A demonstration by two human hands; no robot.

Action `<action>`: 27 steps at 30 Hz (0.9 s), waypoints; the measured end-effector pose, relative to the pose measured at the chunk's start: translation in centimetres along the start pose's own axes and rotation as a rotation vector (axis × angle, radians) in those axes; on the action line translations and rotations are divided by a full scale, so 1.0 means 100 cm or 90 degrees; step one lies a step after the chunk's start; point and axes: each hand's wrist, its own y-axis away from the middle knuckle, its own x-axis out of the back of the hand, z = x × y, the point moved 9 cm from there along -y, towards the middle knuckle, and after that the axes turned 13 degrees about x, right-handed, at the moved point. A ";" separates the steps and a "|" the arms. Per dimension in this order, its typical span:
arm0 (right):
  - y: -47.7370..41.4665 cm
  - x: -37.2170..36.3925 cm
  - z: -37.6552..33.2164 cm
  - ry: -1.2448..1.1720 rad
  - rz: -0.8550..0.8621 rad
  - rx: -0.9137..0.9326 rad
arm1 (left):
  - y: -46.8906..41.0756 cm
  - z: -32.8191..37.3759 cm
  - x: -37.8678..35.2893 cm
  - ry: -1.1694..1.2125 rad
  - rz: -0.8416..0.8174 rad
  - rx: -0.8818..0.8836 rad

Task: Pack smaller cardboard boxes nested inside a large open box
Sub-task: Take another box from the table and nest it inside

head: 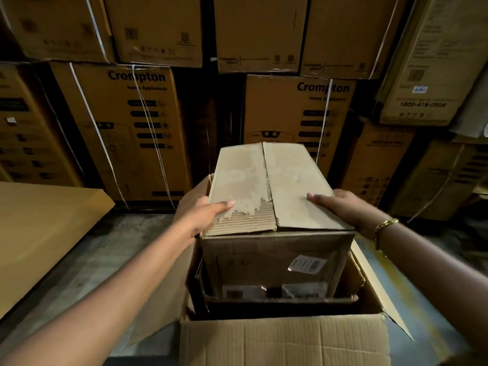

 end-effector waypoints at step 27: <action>-0.031 -0.125 0.020 0.371 -0.044 0.140 | -0.036 -0.037 -0.121 -0.637 0.092 -0.043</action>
